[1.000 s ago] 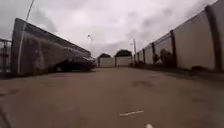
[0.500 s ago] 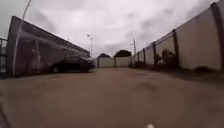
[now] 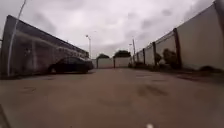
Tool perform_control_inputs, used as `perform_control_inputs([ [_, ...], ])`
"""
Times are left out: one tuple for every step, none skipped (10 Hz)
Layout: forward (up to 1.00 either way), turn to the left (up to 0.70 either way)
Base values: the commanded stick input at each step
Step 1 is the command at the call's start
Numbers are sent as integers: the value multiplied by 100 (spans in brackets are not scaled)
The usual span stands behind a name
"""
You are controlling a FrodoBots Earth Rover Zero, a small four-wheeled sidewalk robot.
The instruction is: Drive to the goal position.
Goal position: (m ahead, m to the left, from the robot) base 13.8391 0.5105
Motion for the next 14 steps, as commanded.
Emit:
perform_control_inputs([
  [70, 0],
  [70, 0],
  [70, 0],
  [70, 0],
  [70, 0],
  [70, 0],
  [70, 0],
  [70, 0],
  [70, 0],
  [70, 0],
  [70, 0],
  [70, 0],
  [70, 0],
  [70, 0],
])
